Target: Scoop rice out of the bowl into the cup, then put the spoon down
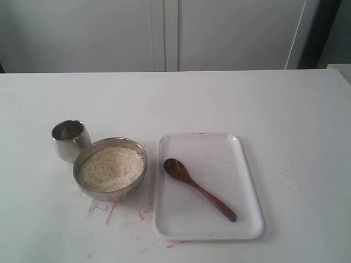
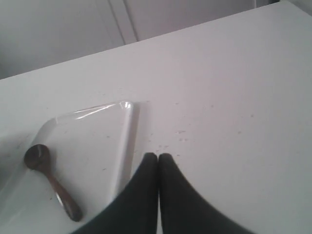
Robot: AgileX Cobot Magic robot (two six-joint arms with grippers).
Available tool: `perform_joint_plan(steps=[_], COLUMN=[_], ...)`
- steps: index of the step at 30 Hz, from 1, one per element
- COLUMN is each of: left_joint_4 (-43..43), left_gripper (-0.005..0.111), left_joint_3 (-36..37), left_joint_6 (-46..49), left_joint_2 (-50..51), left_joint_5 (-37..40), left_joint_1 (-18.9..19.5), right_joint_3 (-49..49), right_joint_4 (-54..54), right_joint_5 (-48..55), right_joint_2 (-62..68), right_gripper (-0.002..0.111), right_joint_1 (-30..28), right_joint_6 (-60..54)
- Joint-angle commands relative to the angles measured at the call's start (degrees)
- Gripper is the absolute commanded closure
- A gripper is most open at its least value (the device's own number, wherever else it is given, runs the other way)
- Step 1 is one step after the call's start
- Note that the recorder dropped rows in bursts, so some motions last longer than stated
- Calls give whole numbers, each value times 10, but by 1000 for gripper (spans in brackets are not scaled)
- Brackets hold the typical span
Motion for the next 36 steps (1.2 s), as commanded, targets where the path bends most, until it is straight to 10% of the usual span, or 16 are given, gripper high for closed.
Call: perform_joint_plan(steps=[1, 36], left_joint_4=[-2, -2], left_gripper=[92, 92], left_joint_3=[-2, -2], left_joint_6=[-1, -1], left_joint_2=[-2, -2], left_joint_5=[-3, -3], left_joint_1=[-1, -1], right_joint_3=[2, 2], right_joint_4=[-8, -8], right_joint_5=[0, 0], right_joint_2=[-3, -3], right_gripper=[108, 108], right_joint_1=[-46, -68], right_joint_6=[3, 3])
